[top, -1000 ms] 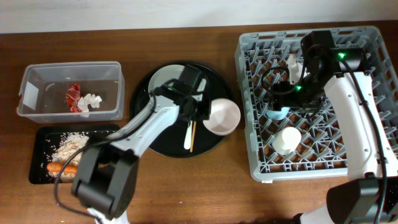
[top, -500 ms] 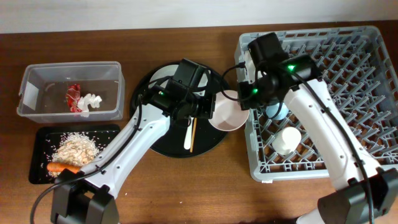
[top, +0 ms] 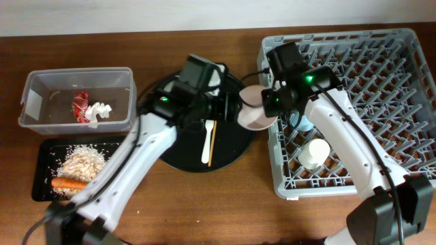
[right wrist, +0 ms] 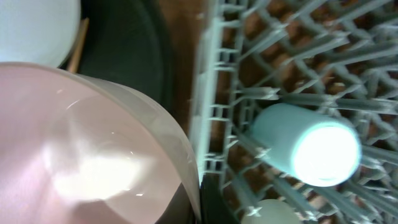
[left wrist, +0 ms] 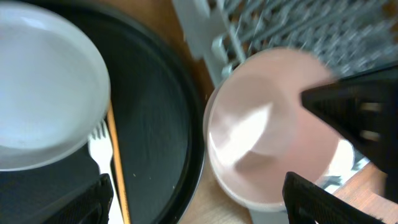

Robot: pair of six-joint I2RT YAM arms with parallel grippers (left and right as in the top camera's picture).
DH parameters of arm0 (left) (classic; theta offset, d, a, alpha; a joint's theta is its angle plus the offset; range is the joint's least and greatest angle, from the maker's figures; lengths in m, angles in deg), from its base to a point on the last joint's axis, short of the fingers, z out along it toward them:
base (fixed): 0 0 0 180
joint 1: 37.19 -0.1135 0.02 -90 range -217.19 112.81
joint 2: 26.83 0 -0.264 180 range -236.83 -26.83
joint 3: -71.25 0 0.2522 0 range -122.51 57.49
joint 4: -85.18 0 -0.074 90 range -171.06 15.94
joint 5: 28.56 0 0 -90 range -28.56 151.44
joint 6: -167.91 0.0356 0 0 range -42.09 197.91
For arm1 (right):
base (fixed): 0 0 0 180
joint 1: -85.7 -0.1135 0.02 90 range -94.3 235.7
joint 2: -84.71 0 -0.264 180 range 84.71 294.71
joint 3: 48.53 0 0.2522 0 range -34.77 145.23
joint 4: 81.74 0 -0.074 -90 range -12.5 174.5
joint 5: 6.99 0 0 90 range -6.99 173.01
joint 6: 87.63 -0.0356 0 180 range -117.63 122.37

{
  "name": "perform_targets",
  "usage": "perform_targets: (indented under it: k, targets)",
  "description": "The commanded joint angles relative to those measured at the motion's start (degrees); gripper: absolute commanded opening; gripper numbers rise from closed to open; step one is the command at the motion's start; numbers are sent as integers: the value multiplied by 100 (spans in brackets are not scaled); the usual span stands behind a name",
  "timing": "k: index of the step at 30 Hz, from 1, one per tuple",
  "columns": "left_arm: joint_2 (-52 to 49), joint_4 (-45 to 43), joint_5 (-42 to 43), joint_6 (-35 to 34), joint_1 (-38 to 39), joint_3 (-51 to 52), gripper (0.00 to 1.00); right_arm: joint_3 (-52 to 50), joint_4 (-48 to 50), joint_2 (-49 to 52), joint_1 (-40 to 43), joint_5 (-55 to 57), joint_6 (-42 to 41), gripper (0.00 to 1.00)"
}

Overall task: Sort waste into correct bins and load items into the dishwasher rack
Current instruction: 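Stand the pink bowl upright in the rack's back row with the right gripper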

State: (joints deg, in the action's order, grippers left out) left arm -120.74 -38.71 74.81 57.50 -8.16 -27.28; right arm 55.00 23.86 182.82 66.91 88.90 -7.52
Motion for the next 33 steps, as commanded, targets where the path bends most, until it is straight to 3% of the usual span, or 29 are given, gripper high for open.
perform_targets:
  k: [1, 3, 9, 12, 15, 17, 25, 26, 28, 31, 33]
  targets:
    - [839, 35, -562, 74, -203, -286, 99, 35, 374, -13, 352, 1266, -4, 4]
    - [929, 87, -737, 72, -221, -286, 99, 33, 1067, -13, 811, 1956, 76, 4]
    - [927, 236, -737, 72, -221, -280, 99, 33, 3683, 273, 1773, 2846, 2199, 4]
    - [927, 236, -737, 72, -221, -280, 99, 33, 5274, 1143, 1757, 3941, 3593, 4]
    - [927, 236, -737, 72, -221, -280, 99, 33, 6725, 2214, 1757, 4673, 5556, 4]
    - [927, 236, -737, 72, -221, -280, 99, 24, 6682, 2522, 1670, 4734, 5960, 4]
    - [927, 236, -737, 72, -221, -280, 99, 0, 5556, 2527, 822, 5484, 5895, 4]
    - [927, 236, -737, 72, -221, -280, 99, 0, 5386, 2527, 662, 5565, 5814, 13]
    - [927, 238, -737, 72, -221, -280, 99, 0, 5018, 2527, 393, 5786, 5289, 64]
    - [927, 236, -737, 72, -221, -280, 99, 2, 4544, 2455, 157, 5777, 4826, 90]
    - [927, 236, -737, 72, -221, -280, 99, 2, 4435, 2092, 66, 5611, 4684, 99]
